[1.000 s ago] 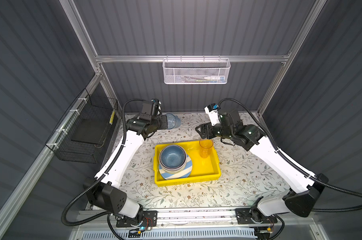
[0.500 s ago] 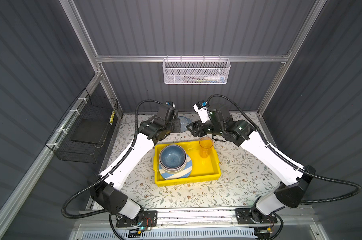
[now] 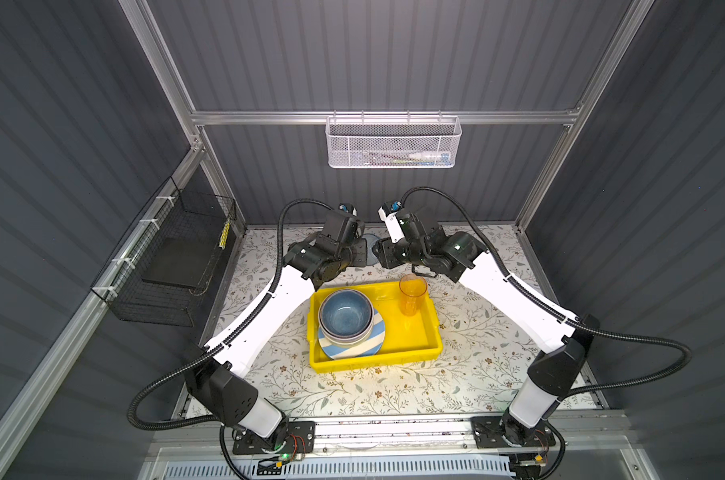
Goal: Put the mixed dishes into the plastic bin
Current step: 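Close the right gripper on the pale blue cup while the left gripper releases it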
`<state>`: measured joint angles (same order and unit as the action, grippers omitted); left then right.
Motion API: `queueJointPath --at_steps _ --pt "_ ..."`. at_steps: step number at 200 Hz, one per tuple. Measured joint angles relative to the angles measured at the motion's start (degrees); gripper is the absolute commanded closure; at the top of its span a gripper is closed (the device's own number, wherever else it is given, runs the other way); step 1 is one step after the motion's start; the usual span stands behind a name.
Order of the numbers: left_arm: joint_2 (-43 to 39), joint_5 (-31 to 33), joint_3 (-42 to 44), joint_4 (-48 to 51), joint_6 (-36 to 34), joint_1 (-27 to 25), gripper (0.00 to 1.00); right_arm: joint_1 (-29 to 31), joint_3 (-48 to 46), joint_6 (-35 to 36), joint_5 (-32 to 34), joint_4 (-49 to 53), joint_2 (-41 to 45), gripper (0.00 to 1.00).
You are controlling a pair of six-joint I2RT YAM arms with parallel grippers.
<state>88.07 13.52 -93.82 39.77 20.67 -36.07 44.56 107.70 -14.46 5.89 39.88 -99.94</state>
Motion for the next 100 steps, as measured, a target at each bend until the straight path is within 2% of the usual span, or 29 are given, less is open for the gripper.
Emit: queueJointPath --at_steps 36,100 --pt "0.04 0.26 0.0 0.15 -0.09 -0.04 1.0 0.94 2.78 1.11 3.76 1.81 -2.73 0.61" --pt "1.14 0.46 0.04 1.44 -0.72 -0.28 0.99 1.57 4.0 2.14 7.17 2.08 -3.63 0.89"
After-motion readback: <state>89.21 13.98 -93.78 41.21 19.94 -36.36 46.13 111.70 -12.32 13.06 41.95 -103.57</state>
